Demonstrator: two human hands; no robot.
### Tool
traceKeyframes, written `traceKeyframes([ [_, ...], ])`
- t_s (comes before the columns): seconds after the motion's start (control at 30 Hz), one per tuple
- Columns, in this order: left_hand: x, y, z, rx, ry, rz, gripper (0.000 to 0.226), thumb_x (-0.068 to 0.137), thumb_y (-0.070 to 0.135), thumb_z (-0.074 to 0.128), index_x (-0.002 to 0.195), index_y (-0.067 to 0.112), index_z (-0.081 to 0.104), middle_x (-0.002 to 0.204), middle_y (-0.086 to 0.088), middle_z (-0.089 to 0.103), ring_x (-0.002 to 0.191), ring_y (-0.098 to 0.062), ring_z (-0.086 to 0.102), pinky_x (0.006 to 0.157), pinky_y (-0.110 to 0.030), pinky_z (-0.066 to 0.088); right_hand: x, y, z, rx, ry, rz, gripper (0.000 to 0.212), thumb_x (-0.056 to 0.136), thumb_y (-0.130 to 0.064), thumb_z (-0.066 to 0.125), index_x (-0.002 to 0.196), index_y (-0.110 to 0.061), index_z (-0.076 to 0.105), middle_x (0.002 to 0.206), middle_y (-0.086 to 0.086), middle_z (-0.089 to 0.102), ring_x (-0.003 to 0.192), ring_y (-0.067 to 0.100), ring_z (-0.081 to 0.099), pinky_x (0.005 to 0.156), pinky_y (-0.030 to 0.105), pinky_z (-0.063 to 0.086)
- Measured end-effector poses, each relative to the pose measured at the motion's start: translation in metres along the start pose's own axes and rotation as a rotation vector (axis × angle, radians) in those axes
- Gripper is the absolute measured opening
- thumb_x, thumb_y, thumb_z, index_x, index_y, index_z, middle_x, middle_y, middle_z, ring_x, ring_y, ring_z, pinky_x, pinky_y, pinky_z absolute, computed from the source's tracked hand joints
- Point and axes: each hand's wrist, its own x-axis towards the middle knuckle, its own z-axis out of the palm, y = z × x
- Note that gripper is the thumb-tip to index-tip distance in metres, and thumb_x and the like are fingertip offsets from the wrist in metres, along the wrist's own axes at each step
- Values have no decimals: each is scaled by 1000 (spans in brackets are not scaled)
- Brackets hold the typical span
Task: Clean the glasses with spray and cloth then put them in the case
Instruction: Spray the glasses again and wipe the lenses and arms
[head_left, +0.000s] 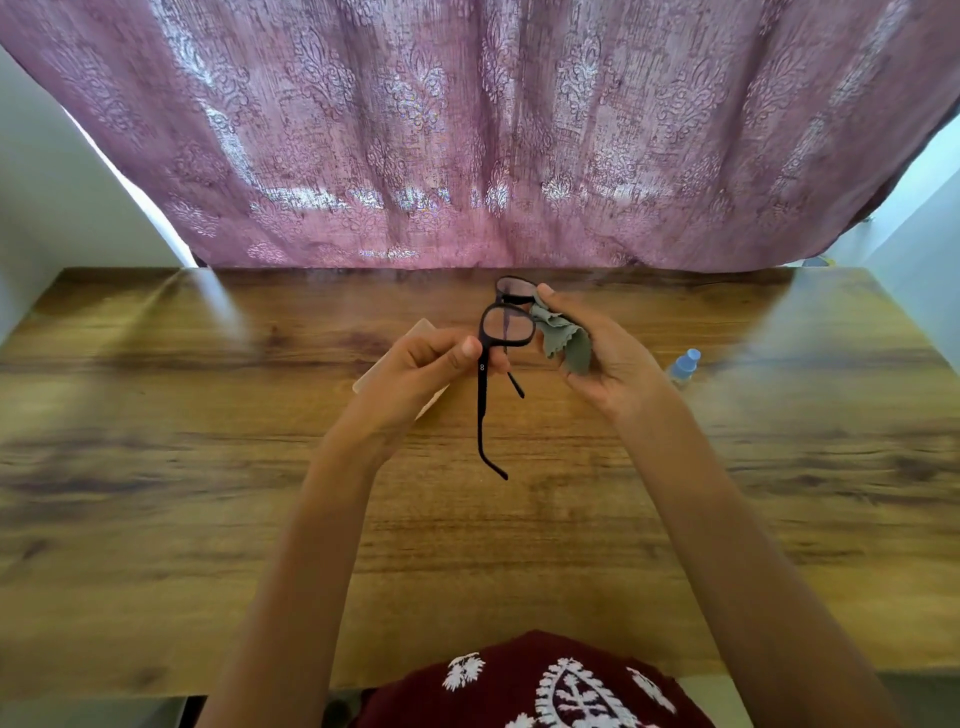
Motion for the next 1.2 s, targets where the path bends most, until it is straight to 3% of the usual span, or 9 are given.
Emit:
traceKeyframes([
  [0.13,6,-2,-1,-71,24,-15,29,71,52,67,78,27,77,85,13,72,97,-3,64,96,-24,46,0,6,3,-192,-102,-41,41,88,-19,67,123,1,61,127,21,60,120,32,56,108,43,41],
  [0.2,9,-2,2,-110,86,-29,27,70,51,68,76,26,77,81,11,73,89,-4,65,89,-21,48,-4,10,2,-223,-48,-63,44,84,-17,71,123,0,62,123,20,62,116,33,59,99,40,49],
  [0.3,16,-1,6,-121,197,-65,19,72,41,64,70,27,77,75,12,72,80,-2,62,78,-23,41,-16,12,-1,-237,4,-132,23,82,-13,70,104,-6,70,89,4,73,79,12,67,65,20,55],
  [0.5,25,-2,15,-203,240,-63,17,77,29,62,73,24,77,78,10,74,77,2,65,69,-14,45,-39,23,8,-340,-2,-258,23,82,-9,70,105,-5,69,90,4,73,78,11,68,64,19,54],
  [0.67,28,-3,17,-230,245,-34,17,78,26,63,81,16,75,78,5,73,80,-4,66,73,-15,49,-37,22,16,-343,-46,-174,29,77,-19,73,103,-8,70,88,4,74,80,15,68,71,27,54],
  [0.77,28,-5,16,-238,273,-42,21,77,26,64,85,9,73,78,3,73,81,-7,66,75,-17,50,-36,17,19,-355,-99,-89,16,86,-17,67,97,-6,69,64,-3,66,52,8,57,45,16,44],
  [0.93,27,0,18,-227,317,-51,25,77,28,66,88,6,72,80,-1,71,83,-11,65,79,-21,51,-33,16,23,-365,-168,-23,16,80,-18,69,88,-5,72,70,0,66,61,8,47,52,15,38],
  [1.1,26,5,15,-245,406,-54,20,88,20,63,72,19,76,70,4,70,64,-5,61,61,-15,49,-37,24,22,-386,-191,22,13,89,-10,63,90,1,68,60,1,55,42,4,38,38,13,34],
  [1.2,26,10,9,-316,493,-68,27,93,18,60,72,18,76,72,-1,67,67,-8,55,56,-14,46,-40,31,19,-475,-208,42,16,80,-17,71,88,-3,71,68,3,61,52,8,51,46,14,40],
])
